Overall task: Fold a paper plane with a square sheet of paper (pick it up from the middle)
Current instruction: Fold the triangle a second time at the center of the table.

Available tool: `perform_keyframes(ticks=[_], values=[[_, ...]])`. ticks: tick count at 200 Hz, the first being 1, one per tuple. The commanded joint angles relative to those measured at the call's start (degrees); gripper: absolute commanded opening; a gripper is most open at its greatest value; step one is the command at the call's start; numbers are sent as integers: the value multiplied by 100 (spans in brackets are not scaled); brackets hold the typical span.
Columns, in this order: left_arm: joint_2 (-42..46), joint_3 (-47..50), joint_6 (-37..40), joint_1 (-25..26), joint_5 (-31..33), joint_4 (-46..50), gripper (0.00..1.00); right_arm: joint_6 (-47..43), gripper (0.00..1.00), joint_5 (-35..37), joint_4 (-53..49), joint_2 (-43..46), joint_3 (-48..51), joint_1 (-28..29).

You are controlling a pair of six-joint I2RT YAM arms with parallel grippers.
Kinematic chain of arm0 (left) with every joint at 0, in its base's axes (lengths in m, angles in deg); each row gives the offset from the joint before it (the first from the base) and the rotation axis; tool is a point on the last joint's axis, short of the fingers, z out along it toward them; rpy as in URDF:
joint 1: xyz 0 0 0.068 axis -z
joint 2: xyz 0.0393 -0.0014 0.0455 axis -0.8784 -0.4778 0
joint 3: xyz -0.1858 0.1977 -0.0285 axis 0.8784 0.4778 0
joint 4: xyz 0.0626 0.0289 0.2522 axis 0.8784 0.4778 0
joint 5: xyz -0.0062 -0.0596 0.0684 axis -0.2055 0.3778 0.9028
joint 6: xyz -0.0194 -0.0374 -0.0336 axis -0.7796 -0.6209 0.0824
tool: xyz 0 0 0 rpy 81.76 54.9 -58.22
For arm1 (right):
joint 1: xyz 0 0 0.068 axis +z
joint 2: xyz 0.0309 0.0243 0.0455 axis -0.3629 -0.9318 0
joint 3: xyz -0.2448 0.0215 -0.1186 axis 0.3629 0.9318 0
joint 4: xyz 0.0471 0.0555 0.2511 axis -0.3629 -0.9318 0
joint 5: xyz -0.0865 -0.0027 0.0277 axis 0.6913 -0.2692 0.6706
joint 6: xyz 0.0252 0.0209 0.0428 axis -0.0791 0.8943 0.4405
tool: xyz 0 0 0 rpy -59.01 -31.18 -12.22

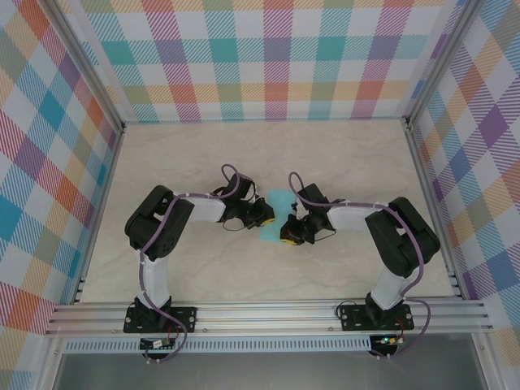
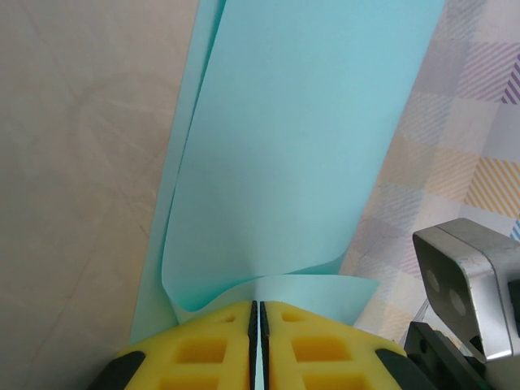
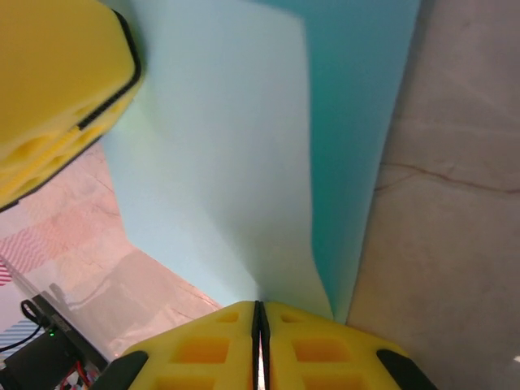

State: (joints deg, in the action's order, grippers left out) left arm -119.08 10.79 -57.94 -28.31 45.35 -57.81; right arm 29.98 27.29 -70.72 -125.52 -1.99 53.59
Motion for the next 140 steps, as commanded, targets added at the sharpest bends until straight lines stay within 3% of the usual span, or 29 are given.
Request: perform_keyframes(ticks=[1,54,140], values=[[-307,87,149,104,247,443,13,111,11,-70,137,-85,253,-70],[-315,64,156,104,267,463,12,58,12,-234,156,358,196,-111],[-329,49,162,104,263,474,12,364,11,-201,677,21,934,-283]])
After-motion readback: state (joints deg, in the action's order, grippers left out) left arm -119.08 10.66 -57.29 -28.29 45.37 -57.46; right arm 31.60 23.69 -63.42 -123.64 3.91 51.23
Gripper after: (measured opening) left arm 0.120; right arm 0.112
